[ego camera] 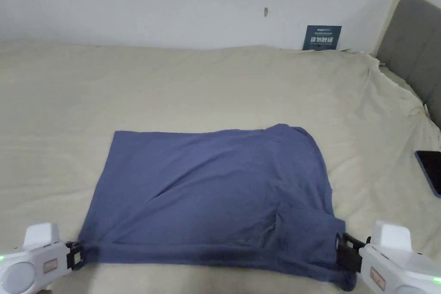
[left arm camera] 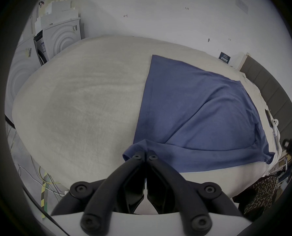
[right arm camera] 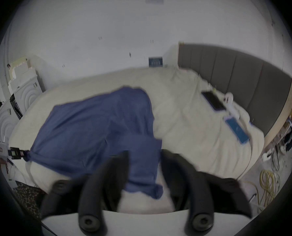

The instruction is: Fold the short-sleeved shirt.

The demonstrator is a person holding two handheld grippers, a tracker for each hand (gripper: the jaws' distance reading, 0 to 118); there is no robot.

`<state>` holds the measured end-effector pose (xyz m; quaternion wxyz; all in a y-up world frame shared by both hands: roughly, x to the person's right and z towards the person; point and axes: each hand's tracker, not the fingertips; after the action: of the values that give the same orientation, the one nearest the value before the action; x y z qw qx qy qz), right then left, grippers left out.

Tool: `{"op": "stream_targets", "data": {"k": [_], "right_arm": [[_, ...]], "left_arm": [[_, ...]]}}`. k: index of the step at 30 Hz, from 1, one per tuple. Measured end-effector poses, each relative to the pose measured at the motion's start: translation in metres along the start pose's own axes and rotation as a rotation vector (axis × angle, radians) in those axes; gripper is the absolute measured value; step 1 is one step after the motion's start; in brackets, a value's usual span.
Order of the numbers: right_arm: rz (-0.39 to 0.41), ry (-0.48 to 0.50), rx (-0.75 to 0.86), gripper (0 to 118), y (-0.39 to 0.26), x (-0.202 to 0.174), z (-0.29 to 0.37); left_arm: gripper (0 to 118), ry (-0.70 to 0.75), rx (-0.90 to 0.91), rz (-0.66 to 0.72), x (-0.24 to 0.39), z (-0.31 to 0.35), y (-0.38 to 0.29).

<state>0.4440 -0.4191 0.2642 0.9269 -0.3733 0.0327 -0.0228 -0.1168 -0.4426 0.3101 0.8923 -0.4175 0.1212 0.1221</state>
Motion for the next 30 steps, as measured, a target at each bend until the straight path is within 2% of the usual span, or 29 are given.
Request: {"op": "stream_targets", "data": {"k": [1, 2, 4, 8, 10, 11, 12, 13, 18, 24, 30], "right_arm": [[-0.002, -0.012, -0.026, 75, -0.007, 0.003, -0.008], [-0.008, -0.019, -0.052, 77, -0.013, 0.006, -0.015], [0.004, -0.033, -0.113, 77, -0.024, 0.002, -0.022], [-0.02, -0.021, -0.169, 76, -0.04, 0.005, -0.038], [-0.032, -0.008, -0.171, 64, -0.043, 0.005, -0.041], [-0.034, -0.002, -0.166, 49, -0.043, 0.005, -0.042], [-0.034, 0.013, -0.162, 23, -0.042, -0.002, -0.035], [-0.033, 0.033, -0.162, 4, -0.041, -0.003, -0.034], [-0.001, 0.052, -0.123, 4, -0.031, -0.013, -0.014], [0.02, 0.084, -0.033, 4, 0.001, 0.003, -0.004], [-0.001, 0.102, 0.056, 4, 0.051, -0.009, -0.002]], "left_arm": [[0, -0.005, 0.009, 0.001, 0.0, 0.003, 0.001], [0, -0.01, 0.015, 0.002, 0.001, 0.005, 0.002], [0, -0.022, 0.026, 0.0, 0.0, 0.009, 0.003], [0, -0.033, 0.032, 0.001, 0.007, 0.02, 0.003], [0, -0.039, 0.034, 0.008, 0.009, 0.024, 0.004], [0, -0.041, 0.035, 0.012, 0.009, 0.025, 0.004], [0, -0.042, 0.036, 0.016, 0.01, 0.026, 0.003], [0, -0.041, 0.037, 0.02, 0.01, 0.027, 0.003], [0, -0.038, 0.046, 0.039, 0.008, 0.029, 0.006], [0, -0.032, 0.075, 0.065, 0.002, 0.034, 0.02], [0, -0.045, 0.119, 0.106, -0.002, 0.03, 0.054]]}}
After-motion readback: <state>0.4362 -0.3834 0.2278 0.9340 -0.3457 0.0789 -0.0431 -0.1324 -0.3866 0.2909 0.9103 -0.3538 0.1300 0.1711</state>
